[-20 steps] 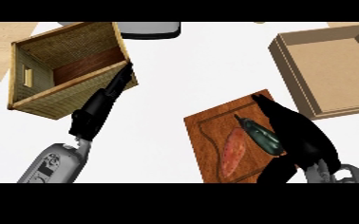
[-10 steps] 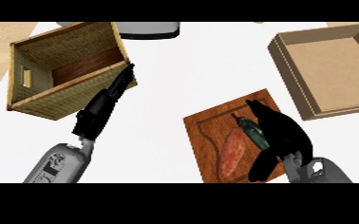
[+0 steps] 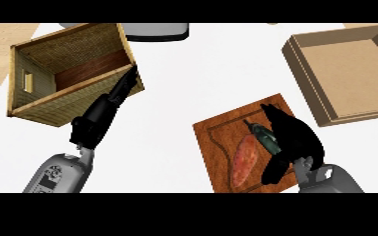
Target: Pick the eggplant from the cutting board and place it in the cardboard box
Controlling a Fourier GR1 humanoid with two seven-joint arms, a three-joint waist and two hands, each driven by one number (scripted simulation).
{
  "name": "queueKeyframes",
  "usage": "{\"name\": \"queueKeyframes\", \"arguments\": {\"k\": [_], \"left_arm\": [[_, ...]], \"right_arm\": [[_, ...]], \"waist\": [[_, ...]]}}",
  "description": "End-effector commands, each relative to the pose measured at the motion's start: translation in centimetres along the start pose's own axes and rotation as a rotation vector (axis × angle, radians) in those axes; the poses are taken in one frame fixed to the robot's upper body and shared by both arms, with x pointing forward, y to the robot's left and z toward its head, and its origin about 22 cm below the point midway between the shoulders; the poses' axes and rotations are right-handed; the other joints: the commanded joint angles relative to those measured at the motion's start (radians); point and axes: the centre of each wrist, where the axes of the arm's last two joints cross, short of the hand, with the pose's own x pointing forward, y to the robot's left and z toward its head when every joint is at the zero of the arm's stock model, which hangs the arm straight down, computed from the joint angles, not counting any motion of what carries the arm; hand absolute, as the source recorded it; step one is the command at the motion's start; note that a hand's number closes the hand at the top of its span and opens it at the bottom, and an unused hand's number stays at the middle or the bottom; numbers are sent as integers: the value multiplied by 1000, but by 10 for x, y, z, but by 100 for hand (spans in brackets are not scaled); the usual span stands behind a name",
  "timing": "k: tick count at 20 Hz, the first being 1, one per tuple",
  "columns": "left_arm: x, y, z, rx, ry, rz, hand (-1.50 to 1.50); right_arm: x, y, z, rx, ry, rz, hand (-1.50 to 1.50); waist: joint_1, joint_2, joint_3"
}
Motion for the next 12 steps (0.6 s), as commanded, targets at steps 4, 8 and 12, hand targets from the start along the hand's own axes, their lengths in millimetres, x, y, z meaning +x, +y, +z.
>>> {"name": "queueKeyframes", "arguments": {"k": [4, 8, 12], "left_arm": [[-12, -4, 17, 6, 0, -14, 0], [12, -10, -8, 15, 11, 21, 0], [3, 15, -2, 5, -2, -1, 0]], "right_arm": [[2, 12, -19, 67, 44, 39, -150], [3, 31, -23, 89, 65, 66, -150], [-13, 31, -3, 112, 79, 60, -150]], "waist": [[4, 0, 0], [1, 0, 0], [-4, -1, 0]]}}
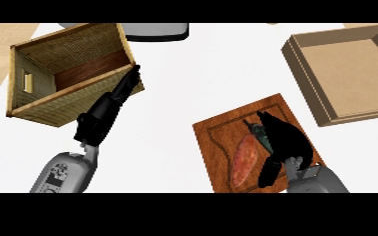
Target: Pick the eggplant from the cutting board and place it in the cardboard box
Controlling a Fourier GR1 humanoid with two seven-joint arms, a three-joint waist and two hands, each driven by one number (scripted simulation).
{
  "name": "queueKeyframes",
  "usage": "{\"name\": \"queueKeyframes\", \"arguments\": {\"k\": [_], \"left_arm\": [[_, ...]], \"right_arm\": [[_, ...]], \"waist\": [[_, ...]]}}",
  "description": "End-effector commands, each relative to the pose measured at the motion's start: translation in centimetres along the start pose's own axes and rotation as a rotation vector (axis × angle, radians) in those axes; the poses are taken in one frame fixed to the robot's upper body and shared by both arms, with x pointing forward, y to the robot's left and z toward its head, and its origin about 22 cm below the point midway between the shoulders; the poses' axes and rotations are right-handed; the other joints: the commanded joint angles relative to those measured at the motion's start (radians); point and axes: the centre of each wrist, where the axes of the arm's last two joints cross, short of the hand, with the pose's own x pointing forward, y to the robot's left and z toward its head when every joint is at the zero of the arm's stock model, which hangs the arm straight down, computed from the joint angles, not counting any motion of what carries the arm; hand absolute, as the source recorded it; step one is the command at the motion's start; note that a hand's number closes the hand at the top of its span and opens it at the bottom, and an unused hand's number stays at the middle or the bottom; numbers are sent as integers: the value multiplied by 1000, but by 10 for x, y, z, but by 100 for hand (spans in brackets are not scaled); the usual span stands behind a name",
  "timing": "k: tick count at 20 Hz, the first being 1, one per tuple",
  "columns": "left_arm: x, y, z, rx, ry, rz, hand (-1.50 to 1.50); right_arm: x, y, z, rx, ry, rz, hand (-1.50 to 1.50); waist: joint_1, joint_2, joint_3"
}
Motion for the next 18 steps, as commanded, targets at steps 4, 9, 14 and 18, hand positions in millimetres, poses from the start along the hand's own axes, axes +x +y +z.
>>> {"name": "queueKeyframes", "arguments": {"k": [4, 9, 14, 18], "left_arm": [[-4, -6, -3, -7, 3, -6, 0], [-15, -11, 1, 4, -4, -7, 0], [-31, 2, 9, 17, 13, -4, 0], [7, -19, -2, 11, 8, -10, 0]], "right_arm": [[-6, 21, -14, 50, 38, 26, -150], [-12, 27, -27, 59, 68, 70, -150], [-23, 34, -24, 38, 91, 94, -150], [-28, 22, -18, 52, 72, 68, 150]], "waist": [[0, 0, 0], [1, 1, 0], [-1, 0, 0], [-1, -1, 0]]}}
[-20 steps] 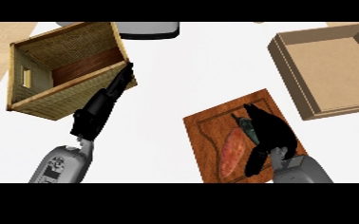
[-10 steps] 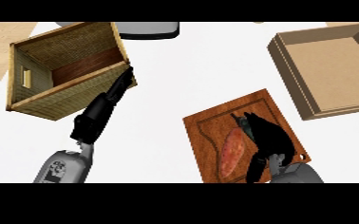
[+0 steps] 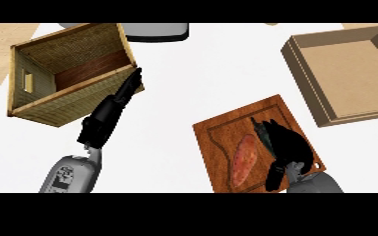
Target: Pick the eggplant from the cutting board and place it in the cardboard box
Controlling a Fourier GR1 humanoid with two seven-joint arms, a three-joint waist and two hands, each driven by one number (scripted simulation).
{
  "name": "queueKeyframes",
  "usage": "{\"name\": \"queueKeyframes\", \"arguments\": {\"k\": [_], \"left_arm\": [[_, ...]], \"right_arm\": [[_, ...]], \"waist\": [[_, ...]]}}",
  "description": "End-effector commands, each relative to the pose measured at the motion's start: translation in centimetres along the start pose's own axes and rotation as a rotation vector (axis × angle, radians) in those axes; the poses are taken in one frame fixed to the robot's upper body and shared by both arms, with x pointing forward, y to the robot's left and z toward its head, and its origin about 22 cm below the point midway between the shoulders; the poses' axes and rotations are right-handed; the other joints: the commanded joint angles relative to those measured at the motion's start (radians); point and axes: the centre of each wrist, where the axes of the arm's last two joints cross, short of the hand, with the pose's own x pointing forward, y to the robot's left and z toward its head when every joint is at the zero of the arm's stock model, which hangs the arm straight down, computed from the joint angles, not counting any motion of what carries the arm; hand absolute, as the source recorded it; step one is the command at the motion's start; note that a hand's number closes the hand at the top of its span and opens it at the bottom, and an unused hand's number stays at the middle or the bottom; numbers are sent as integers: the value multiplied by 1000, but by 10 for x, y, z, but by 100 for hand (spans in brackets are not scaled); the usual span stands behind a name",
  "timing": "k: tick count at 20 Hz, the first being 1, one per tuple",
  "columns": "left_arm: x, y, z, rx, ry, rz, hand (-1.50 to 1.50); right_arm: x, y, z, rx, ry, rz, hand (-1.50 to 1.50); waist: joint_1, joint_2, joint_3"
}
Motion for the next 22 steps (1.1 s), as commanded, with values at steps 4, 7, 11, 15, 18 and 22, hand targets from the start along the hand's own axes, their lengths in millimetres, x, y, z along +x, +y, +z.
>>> {"name": "queueKeyframes", "arguments": {"k": [4, 7, 11, 15, 18, 22], "left_arm": [[7, 9, -6, -2, 6, 11, 0], [21, 5, -5, 2, 13, -14, 0], [-3, 6, 2, -1, -5, 12, 0], [-8, 22, 10, 32, 23, 1, 0], [-5, 19, 2, 36, 1, 10, 0], [1, 9, 5, 38, 4, 4, 0]], "right_arm": [[-2, 1, -17, 30, -2, 41, 150], [-5, 1, -17, -14, -24, 66, 150], [-92, -40, -3, -153, -373, 212, 150], [-135, -54, 14, -269, -608, 289, 150], [-183, -75, 12, -424, -655, 296, 150], [-234, -82, 16, -618, -659, 281, 150]], "waist": [[1, 5, 4], [2, 4, 4], [-8, 3, 6], [-32, -4, 9], [-34, 5, 8], [-23, 1, 7]]}}
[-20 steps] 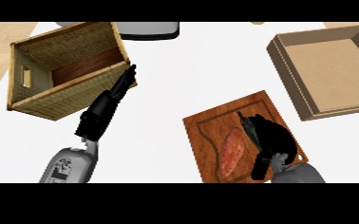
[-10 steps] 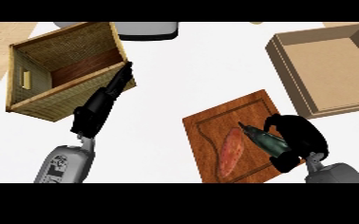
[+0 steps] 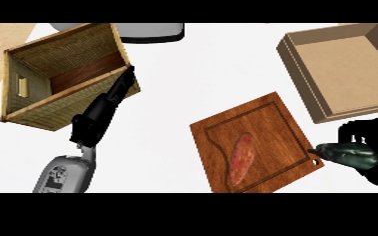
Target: Pick the eggplant from the cutting board and place it in the cardboard box
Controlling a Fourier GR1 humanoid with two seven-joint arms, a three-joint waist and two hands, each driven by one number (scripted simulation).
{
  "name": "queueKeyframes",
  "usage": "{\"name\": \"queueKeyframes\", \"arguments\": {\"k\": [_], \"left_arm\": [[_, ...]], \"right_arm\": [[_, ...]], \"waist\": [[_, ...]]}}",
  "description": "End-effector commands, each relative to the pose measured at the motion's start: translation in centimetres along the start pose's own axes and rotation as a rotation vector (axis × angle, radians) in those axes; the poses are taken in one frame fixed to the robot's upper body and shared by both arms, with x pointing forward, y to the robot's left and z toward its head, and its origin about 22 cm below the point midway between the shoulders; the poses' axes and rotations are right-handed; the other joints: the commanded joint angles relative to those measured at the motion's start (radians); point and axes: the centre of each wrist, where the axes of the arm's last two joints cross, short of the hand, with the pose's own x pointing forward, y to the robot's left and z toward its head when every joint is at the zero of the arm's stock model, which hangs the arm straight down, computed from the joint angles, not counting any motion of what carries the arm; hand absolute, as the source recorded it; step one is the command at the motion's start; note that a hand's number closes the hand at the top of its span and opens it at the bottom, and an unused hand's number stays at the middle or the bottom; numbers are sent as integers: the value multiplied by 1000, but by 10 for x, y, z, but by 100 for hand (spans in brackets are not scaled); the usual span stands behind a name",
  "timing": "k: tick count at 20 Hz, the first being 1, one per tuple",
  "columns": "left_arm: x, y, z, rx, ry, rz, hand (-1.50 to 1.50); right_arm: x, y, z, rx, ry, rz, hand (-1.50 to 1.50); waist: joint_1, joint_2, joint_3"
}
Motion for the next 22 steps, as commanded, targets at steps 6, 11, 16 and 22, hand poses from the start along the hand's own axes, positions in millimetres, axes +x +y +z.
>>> {"name": "queueKeyframes", "arguments": {"k": [6, 11, 16, 22], "left_arm": [[10, 7, 18, -13, 16, -2, 0], [-3, 15, 11, -6, 17, -16, 0], [-8, 3, 18, 2, 8, -3, 0], [-14, -5, 24, -29, -6, -6, 0]], "right_arm": [[-60, -34, 77, -268, -95, -17, 150], [-59, -91, 104, -311, -225, -101, 150], [-66, -123, 141, -465, -160, -185, 150], [-74, -160, 143, -505, -54, -283, 150]], "waist": [[8, -3, -3], [-6, -3, -5], [-2, -3, -5], [23, 2, -5]]}}
